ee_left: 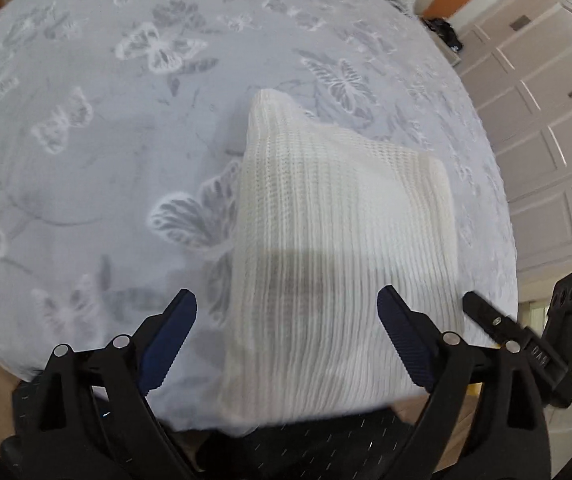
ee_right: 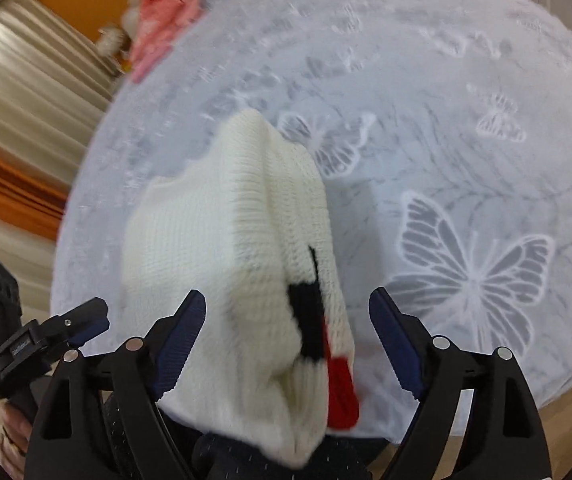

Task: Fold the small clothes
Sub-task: 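Grasp the folded sweater with both tools and lift it off the bed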

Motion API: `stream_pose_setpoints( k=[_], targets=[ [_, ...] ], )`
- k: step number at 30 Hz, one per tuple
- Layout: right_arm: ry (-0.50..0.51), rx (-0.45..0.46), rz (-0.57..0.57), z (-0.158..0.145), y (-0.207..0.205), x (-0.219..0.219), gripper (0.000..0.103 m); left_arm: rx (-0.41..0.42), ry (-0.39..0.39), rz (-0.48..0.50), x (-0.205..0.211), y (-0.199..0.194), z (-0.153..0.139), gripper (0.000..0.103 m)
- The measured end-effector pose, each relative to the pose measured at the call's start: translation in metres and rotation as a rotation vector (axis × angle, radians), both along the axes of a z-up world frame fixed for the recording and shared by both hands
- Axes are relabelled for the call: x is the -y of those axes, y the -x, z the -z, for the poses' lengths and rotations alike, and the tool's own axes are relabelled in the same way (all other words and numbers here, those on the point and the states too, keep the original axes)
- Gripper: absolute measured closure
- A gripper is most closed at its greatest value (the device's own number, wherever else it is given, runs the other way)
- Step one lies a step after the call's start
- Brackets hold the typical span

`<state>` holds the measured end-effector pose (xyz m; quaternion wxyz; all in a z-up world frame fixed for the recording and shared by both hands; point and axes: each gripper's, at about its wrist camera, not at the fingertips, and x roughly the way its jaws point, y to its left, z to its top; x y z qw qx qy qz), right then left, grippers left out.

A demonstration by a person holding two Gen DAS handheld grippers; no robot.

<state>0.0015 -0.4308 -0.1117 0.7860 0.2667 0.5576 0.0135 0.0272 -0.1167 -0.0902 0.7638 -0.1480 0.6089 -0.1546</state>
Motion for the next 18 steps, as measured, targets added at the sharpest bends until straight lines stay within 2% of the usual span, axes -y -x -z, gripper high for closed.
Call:
stream_pose_setpoints(
  k=[5, 7, 9, 11, 12, 13, 14, 16, 18],
  targets=[
    [-0.098, -0.066, 0.021, 0.037, -0.010, -0.007, 0.021, -0.142, 0.043, -0.054, 0.003, -0.011, 0.042, 0.011],
    [-0.144, -0.081, 0.045, 0.050, -0.008, -0.006, 0.017, -0.167, 0.062, -0.071, 0.002, -0.008, 0.054, 0.005],
    [-0.214, -0.066, 0.091, 0.061, -0.003, -0.003, 0.016, -0.185, 0.113, -0.103, -0.004, -0.008, 0.064, 0.005],
    [-0.244, -0.040, 0.117, 0.064, 0.003, -0.001, 0.021, -0.186, 0.142, -0.111, -0.007, -0.007, 0.066, 0.005],
    [-0.252, -0.037, 0.115, 0.064, 0.003, -0.003, 0.039, -0.180, 0.144, -0.093, -0.006, -0.007, 0.064, 0.009],
    [-0.278, -0.028, 0.106, 0.064, 0.005, -0.003, 0.046, -0.172, 0.161, -0.073, -0.004, -0.007, 0.061, 0.030],
    [-0.296, -0.027, 0.105, 0.064, 0.006, -0.003, 0.055, -0.171, 0.189, -0.043, -0.001, -0.008, 0.058, 0.038],
    [-0.299, -0.016, 0.108, 0.054, 0.007, -0.002, 0.061, -0.155, 0.162, -0.029, 0.003, -0.009, 0.046, 0.051],
    [-0.261, 0.026, 0.093, 0.028, 0.013, -0.005, 0.063, -0.128, 0.151, -0.002, 0.004, -0.003, 0.028, 0.056]
  ],
)
